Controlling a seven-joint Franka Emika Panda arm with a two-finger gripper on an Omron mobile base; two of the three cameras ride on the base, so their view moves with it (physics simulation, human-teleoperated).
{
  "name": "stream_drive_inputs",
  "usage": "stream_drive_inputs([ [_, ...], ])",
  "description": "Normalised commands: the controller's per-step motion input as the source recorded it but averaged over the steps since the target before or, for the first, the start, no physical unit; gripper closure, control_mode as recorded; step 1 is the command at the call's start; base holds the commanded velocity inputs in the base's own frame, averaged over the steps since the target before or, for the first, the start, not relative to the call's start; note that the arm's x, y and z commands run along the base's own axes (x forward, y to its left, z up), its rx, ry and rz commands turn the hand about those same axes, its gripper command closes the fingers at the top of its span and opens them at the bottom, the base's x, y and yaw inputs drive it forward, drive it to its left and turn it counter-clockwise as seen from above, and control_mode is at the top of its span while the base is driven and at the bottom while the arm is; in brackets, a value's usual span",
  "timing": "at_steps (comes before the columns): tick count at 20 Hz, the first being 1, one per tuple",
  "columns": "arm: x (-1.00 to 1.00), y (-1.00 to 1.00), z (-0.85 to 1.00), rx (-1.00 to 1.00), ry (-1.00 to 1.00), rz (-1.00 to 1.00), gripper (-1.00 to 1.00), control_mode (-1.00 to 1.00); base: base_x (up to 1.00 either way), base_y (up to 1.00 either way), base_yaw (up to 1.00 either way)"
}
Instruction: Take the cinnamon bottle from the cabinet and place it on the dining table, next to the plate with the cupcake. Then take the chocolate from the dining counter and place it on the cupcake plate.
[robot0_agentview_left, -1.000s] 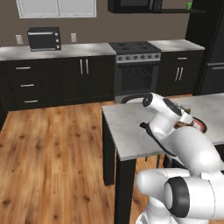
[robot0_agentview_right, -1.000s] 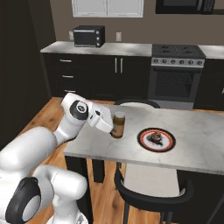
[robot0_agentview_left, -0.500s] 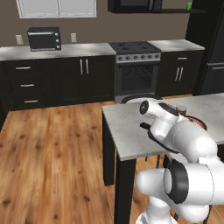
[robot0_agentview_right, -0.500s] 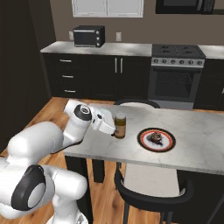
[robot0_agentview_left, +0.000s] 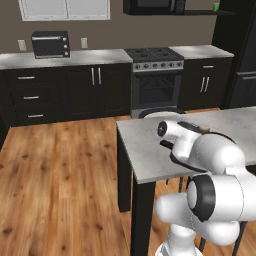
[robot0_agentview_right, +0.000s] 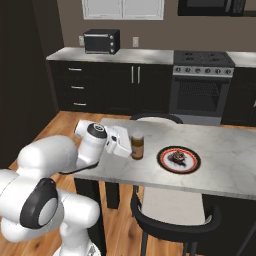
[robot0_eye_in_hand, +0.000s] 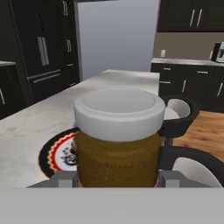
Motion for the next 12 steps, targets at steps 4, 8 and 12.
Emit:
stream_drive_inputs([
  [4, 0.03, 0.00, -0.14, 0.00, -0.08, 0.00, 1.00, -1.00, 0.00, 0.00, 0.00],
  [8, 0.03, -0.02, -0.12, 0.00, -0.05, 0.00, 1.00, -1.00, 0.00, 0.00, 0.00],
  [12, 0.00, -0.01, -0.07, 0.00, -0.04, -0.01, 1.00, -1.00, 0.00, 0.00, 0.00],
])
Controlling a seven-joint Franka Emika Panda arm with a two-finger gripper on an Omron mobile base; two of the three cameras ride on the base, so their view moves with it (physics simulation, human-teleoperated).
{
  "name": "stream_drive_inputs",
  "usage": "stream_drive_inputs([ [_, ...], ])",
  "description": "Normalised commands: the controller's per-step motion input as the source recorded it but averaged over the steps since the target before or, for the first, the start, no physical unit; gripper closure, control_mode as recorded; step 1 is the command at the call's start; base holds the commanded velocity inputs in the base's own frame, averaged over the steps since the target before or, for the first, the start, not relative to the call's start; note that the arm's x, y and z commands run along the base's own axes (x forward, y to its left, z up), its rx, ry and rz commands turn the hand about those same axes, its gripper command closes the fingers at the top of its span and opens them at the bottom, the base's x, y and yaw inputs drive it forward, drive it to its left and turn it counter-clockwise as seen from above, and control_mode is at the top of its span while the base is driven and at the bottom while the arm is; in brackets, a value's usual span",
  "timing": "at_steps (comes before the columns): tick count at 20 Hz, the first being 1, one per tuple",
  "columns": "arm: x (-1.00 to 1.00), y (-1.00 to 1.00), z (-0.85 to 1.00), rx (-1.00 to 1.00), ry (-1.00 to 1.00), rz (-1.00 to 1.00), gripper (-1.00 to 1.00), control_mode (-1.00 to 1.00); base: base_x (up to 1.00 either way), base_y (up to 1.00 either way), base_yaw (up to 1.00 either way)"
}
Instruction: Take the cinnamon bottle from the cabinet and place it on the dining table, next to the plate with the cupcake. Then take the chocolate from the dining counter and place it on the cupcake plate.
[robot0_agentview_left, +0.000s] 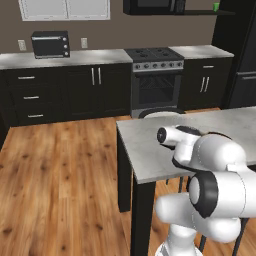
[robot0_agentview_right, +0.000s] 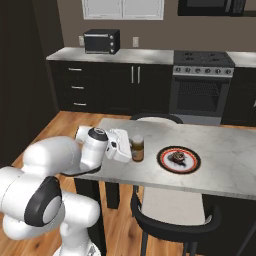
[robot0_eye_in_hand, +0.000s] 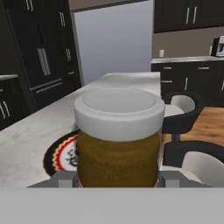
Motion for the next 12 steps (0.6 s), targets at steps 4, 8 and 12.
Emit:
stream_drive_inputs([
  [4, 0.00, 0.00, -0.01, 0.00, -0.03, -0.03, -1.00, -1.00, 0.00, 0.00, 0.00],
  [8, 0.00, 0.00, 0.00, 0.01, -0.02, -0.04, -1.00, -1.00, 0.00, 0.00, 0.00],
  [12, 0.00, 0.00, 0.00, 0.07, -0.04, -0.02, -1.00, -1.00, 0.00, 0.00, 0.00],
])
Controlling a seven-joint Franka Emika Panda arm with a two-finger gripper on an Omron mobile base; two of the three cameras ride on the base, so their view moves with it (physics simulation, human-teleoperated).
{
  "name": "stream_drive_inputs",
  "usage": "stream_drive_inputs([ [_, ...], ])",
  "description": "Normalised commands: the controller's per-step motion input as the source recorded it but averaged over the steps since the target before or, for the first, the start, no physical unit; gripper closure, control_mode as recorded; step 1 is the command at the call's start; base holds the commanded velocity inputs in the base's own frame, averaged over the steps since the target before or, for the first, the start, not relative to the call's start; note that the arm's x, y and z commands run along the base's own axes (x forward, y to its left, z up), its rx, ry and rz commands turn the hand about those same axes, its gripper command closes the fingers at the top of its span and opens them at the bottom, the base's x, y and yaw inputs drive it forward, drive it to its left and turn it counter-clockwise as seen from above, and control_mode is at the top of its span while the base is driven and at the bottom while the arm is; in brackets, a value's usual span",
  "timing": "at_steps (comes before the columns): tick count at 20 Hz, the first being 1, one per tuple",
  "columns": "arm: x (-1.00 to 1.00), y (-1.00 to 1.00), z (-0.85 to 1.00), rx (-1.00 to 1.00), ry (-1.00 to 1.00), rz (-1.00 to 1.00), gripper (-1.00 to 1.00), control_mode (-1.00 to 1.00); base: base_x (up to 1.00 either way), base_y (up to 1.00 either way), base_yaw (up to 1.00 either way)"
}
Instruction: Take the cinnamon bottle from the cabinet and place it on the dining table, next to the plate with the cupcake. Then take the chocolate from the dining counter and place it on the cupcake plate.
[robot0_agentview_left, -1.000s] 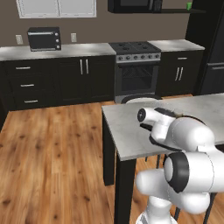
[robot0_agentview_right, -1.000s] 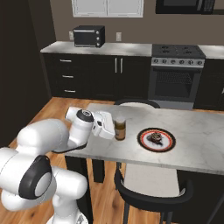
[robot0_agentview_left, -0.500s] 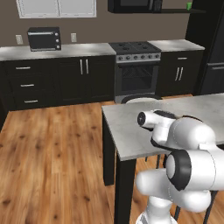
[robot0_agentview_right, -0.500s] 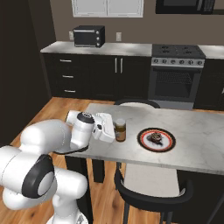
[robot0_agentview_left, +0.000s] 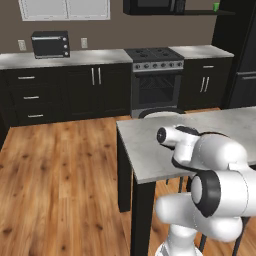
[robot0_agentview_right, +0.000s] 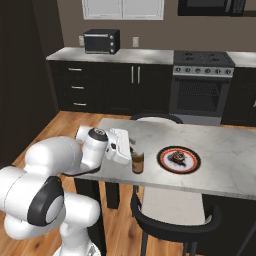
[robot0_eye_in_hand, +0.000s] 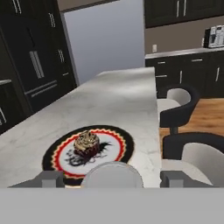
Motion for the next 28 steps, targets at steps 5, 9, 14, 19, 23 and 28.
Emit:
stream_drive_inputs([
  [5, 0.00, 0.00, 0.31, 0.08, -0.08, -0.01, -1.00, -1.00, 0.00, 0.00, 0.00],
  [9, 0.00, 0.13, 0.73, 0.03, -0.10, 0.00, -1.00, -1.00, 0.00, 0.00, 0.00],
  [14, 0.00, 0.25, 0.63, 0.14, -0.05, 0.00, -1.00, -1.00, 0.00, 0.00, 0.00],
  [19, 0.00, 0.15, 0.06, 0.45, 0.01, 0.13, -1.00, -1.00, 0.00, 0.00, 0.00],
  [23, 0.02, 0.09, 0.00, 0.55, 0.07, 0.20, -1.00, -1.00, 0.00, 0.00, 0.00],
  [28, 0.06, 0.15, 0.00, 0.45, 0.08, 0.13, -1.00, -1.00, 0.00, 0.00, 0.00],
])
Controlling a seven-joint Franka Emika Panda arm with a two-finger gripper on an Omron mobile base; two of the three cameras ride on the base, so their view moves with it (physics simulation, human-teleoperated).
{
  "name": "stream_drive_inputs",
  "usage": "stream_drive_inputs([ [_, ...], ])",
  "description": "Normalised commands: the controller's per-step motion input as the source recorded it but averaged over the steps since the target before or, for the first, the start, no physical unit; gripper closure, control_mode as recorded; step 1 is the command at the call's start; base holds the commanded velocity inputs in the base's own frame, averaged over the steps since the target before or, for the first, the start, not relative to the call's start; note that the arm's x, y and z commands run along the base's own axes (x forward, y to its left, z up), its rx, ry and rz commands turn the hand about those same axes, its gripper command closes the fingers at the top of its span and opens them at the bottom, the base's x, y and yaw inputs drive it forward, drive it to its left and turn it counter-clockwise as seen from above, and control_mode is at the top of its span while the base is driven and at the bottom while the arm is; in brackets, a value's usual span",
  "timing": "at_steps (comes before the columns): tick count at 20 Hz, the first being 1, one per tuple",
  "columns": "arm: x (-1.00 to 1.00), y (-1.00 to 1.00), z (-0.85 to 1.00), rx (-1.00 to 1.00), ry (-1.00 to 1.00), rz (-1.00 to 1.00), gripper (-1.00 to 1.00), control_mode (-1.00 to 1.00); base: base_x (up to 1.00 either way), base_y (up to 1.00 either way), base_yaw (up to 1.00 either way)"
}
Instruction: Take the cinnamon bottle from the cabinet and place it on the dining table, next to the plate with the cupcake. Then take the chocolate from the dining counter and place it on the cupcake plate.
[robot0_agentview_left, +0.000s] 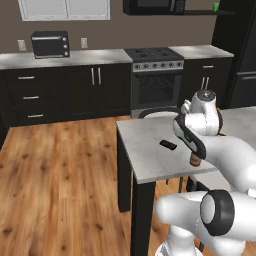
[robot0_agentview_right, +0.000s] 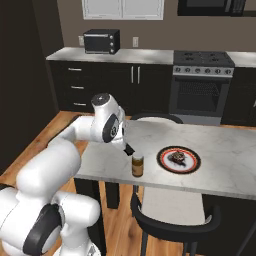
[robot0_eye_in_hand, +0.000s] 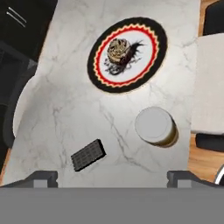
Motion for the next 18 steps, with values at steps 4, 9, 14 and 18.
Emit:
stream_drive_inputs([
  [4, 0.28, 0.24, 0.00, 0.28, 0.05, -0.01, -1.00, -1.00, 0.00, 0.00, 0.00],
  [9, 0.48, 0.04, -0.17, 0.29, 0.02, -0.15, -1.00, -1.00, 0.00, 0.00, 0.00],
  [14, 0.40, 0.29, -0.09, 0.05, 0.02, -0.35, -1.00, -1.00, 0.00, 0.00, 0.00],
  [18, 0.36, 0.51, -0.02, 0.00, 0.14, -0.46, -1.00, -1.00, 0.00, 0.00, 0.00],
])
